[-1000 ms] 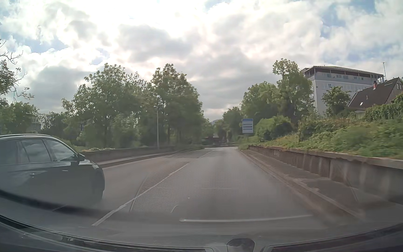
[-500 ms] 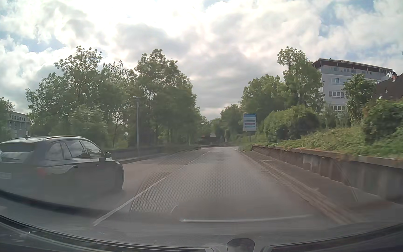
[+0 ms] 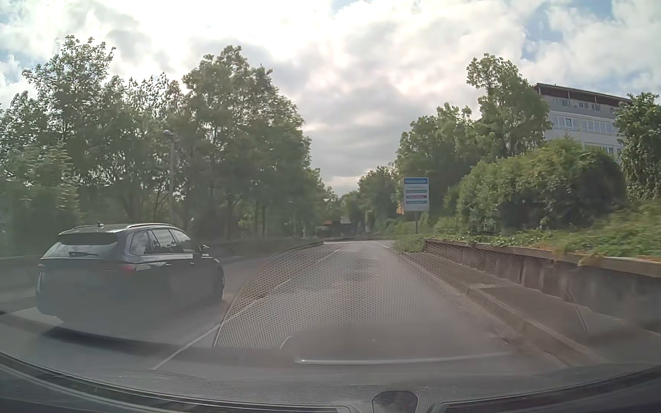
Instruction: Follow the waypoints while adhering to traffic rules and regulations
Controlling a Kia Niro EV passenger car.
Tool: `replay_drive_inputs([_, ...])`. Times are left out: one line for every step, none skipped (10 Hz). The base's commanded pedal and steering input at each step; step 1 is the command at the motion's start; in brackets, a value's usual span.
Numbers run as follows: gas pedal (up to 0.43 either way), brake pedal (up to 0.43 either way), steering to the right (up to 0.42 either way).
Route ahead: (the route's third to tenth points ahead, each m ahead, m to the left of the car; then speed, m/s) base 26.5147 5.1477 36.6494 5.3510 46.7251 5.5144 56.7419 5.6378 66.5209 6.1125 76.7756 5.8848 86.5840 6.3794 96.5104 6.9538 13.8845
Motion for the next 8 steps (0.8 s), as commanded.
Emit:
replay_drive_inputs([0.118,0.000,0.004])
replay_drive_inputs([0.118,0.000,0.004])
replay_drive_inputs([0.110,0.000,0.004])
replay_drive_inputs([0.110,0.000,0.004])
replay_drive_inputs([0.110,0.000,0.004])
replay_drive_inputs([0.110,0.000,0.003])
replay_drive_inputs([0.110,0.000,0.003])
replay_drive_inputs([0.110,0.000,0.003])
